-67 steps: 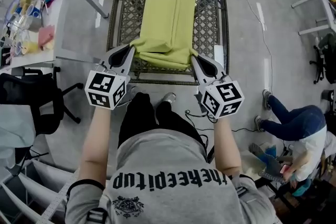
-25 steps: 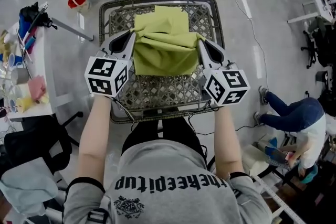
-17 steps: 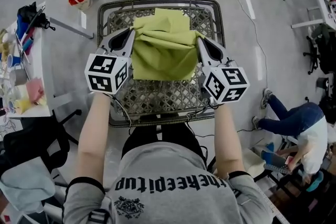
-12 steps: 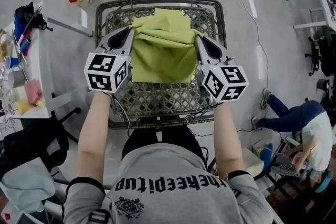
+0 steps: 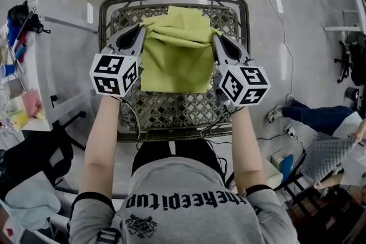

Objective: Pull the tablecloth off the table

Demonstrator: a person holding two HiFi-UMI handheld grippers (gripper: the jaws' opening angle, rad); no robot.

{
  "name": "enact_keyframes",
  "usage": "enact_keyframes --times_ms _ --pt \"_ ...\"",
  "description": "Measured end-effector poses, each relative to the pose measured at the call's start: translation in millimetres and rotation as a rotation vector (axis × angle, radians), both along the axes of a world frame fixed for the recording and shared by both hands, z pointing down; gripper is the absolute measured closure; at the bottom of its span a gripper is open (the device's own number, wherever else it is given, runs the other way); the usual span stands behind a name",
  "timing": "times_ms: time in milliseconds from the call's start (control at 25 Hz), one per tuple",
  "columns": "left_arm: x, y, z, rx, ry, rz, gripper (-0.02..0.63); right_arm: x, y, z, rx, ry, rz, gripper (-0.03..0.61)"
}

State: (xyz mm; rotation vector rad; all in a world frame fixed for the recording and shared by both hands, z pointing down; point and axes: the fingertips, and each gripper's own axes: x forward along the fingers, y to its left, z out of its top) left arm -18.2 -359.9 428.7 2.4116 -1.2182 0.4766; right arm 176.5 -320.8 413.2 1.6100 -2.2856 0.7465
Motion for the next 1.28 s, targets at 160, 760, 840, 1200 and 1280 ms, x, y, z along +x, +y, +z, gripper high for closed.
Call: enact_keyframes --times_ms 160,760,840,1200,1280 --pt "4 -2 9 -0.004 -0.005 0.022 0.588 1 -4 10 -0.023 -0.002 -0.006 0.551" --pt "2 -6 20 -0.035 -0.004 0.038 0.534 -10 0 17 -0.089 -0.055 -0.087 0.406" --pt "2 -6 20 -0.029 -0.002 0.038 0.525 -11 4 20 -0.100 -0.040 -0.108 0.394" --pt "-13 -15 -7 0.068 0.022 -0.019 0.513 -5 9 6 -0.058 -0.044 -0.100 0.391" --pt "-11 -9 -6 0.063 0.025 -0.016 0.541 -3 8 3 -0.046 -0.039 -0.092 0.392"
